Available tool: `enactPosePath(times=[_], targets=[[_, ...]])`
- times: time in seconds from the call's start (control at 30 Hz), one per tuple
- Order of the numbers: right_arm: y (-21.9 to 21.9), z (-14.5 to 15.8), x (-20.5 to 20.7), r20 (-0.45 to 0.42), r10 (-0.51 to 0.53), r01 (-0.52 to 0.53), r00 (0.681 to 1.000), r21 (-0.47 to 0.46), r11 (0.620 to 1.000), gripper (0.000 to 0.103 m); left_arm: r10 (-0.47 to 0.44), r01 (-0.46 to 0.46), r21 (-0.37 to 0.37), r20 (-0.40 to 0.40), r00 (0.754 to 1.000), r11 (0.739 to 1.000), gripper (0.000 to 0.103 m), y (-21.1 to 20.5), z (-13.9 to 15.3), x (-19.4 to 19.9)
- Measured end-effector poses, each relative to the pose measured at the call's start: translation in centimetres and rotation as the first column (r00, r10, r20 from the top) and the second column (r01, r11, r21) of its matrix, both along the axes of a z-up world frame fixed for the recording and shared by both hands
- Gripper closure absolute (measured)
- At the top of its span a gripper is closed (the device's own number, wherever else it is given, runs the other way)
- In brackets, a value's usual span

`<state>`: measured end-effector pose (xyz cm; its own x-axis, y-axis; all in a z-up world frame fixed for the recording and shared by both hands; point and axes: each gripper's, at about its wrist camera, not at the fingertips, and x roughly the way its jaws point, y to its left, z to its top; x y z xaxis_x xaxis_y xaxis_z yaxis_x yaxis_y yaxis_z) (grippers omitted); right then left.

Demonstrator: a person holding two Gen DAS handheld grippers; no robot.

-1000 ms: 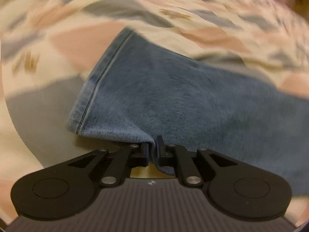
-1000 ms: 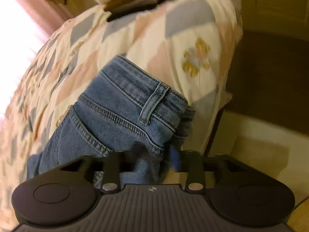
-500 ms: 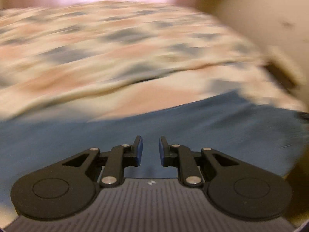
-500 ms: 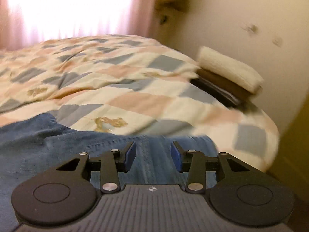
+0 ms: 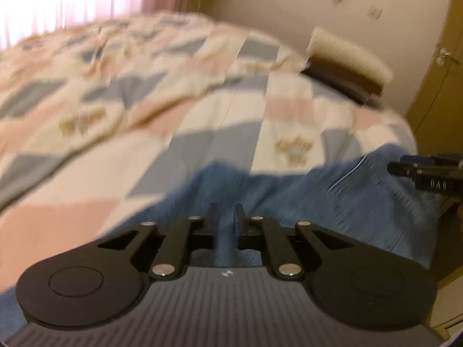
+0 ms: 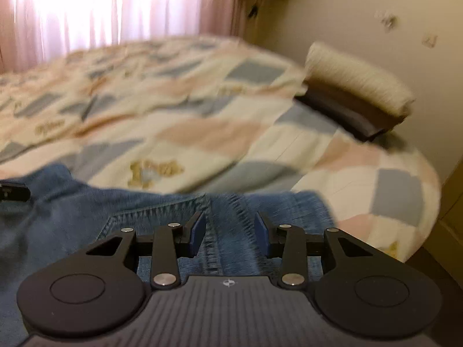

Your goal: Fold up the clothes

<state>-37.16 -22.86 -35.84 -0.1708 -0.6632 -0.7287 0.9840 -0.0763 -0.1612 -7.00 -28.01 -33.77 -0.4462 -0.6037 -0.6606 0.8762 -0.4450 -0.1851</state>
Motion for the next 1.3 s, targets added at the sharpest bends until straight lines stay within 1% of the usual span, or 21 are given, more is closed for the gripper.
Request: enactPosePath(times=[0.07, 0.1, 0.17, 0.2, 0.27, 0.37, 0.4, 0.5, 0.6, 0.67, 0.73, 0.77, 0.8, 0.87, 0.97, 1.03, 1.1, 1.17, 1.2, 1.27, 1.3], targets=[[0.3, -0.1, -0.7, 0.004, -0.019, 0.019, 1.000, -0.008, 1.000, 0.065, -0.022, 0.022, -0.013, 0.003, 1.000, 1.000, 0.094, -0.4, 0.4, -0.8], [0.5, -0.2, -1.1, 0.007, -0.028, 0.028, 1.000, -0.012, 1.000, 0.065, -0.028, 0.028, -0.017, 0.017, 0.999, 0.999, 0.094, -1.2, -0.1, -1.4], [0.9, -0.3, -1.8, 0.011, -0.047, 0.047, 0.999, -0.020, 0.999, 0.065, -0.027, 0.026, 0.011, 0.047, 0.999, 1.000, 0.094, -3.3, -1.7, -2.8], [1.0, -0.4, -2.1, 0.014, -0.056, 0.057, 0.998, -0.024, 0.998, 0.064, -0.014, 0.012, 0.036, 0.059, 0.998, 0.999, 0.092, -4.4, -2.9, -3.3], [1.1, -0.6, -3.0, 0.066, -0.079, 0.081, 0.995, -0.019, 0.997, 0.063, 0.011, -0.014, 0.062, 0.053, 0.999, 0.998, 0.089, -5.9, -4.6, -3.7], [1.7, 1.0, -3.2, 0.075, -0.091, 0.094, 0.993, -0.039, 0.995, 0.063, 0.062, -0.063, 0.083, 0.017, 0.998, 0.995, 0.090, -6.6, -4.2, -2.9], [2.0, 1.6, -3.3, 0.079, -0.094, 0.098, 0.992, -0.045, 0.994, 0.063, 0.081, -0.081, 0.072, 0.007, 0.997, 0.994, 0.095, -6.3, -3.4, -2.3], [4.6, 3.4, -2.7, 0.118, -0.104, 0.115, 0.987, -0.093, 0.989, 0.063, 0.100, -0.100, 0.008, -0.018, 0.995, 0.995, 0.095, -3.7, -0.3, 0.4], [7.3, 3.5, -1.1, 0.125, -0.083, 0.094, 0.989, -0.092, 0.991, 0.063, 0.122, -0.122, -0.005, -0.008, 0.993, 0.993, 0.095, 0.9, 1.4, 3.4], [7.9, 3.4, -0.4, 0.122, -0.082, 0.091, 0.989, -0.076, 0.993, 0.060, 0.139, -0.140, 0.012, 0.029, 0.990, 0.990, 0.095, 3.5, 1.1, 5.0], [8.0, 3.3, 0.1, 0.118, -0.087, 0.094, 0.989, -0.059, 0.994, 0.059, 0.165, -0.170, 0.064, 0.081, 0.983, 0.983, 0.092, 5.5, -0.5, 6.7], [8.1, 3.2, 0.4, 0.116, -0.089, 0.096, 0.989, -0.050, 0.994, 0.059, 0.190, -0.197, 0.085, 0.087, 0.978, 0.977, 0.093, 6.0, -0.9, 7.6], [8.1, 3.2, 0.7, 0.113, -0.092, 0.097, 0.989, -0.041, 0.994, 0.059, 0.215, -0.224, 0.106, 0.095, 0.972, 0.969, 0.096, 6.4, -1.2, 8.5], [8.2, 3.1, 1.2, 0.109, -0.097, 0.100, 0.989, -0.024, 0.995, 0.060, 0.261, -0.275, 0.143, 0.111, 0.959, 0.951, 0.096, 7.3, -1.9, 10.2], [8.4, 3.0, 2.1, 0.102, -0.104, 0.104, 0.989, 0.002, 0.995, 0.059, 0.272, -0.286, 0.097, 0.136, 0.953, 0.953, 0.095, 9.0, 0.1, 12.1], [9.2, 3.7, 3.6, 0.119, -0.085, 0.087, 0.989, -0.008, 0.996, 0.059, 0.282, -0.295, 0.092, 0.133, 0.950, 0.951, 0.094, 10.4, 1.1, 14.1], [10.2, 4.2, 5.9, 0.145, -0.044, 0.047, 0.988, -0.020, 0.999, 0.059, 0.296, -0.312, 0.093, 0.154, 0.943, 0.946, 0.094, 11.6, 1.2, 16.4], [10.6, 3.3, 8.3, 0.162, -0.017, 0.014, 0.987, 0.019, 1.000, 0.058, 0.320, -0.342, 0.101, 0.186, 0.929, 0.934, 0.094, 12.6, 0.7, 19.1], [10.8, 2.7, 9.6, 0.164, -0.017, 0.010, 0.986, 0.046, 0.999, 0.058, 0.339, -0.366, 0.114, 0.202, 0.919, 0.924, 0.094, 13.1, 0.2, 20.8], [11.1, 1.3, 12.0, 0.156, -0.042, 0.026, 0.987, 0.102, 0.994, 0.059, 0.373, -0.410, 0.137, 0.231, 0.898, 0.902, 0.094, 13.9, -0.9, 24.1], [11.3, 1.0, 13.2, 0.145, -0.054, 0.038, 0.988, 0.114, 0.993, 0.059, 0.383, -0.419, 0.141, 0.227, 0.896, 0.897, 0.095, 14.3, -1.0, 25.6]])
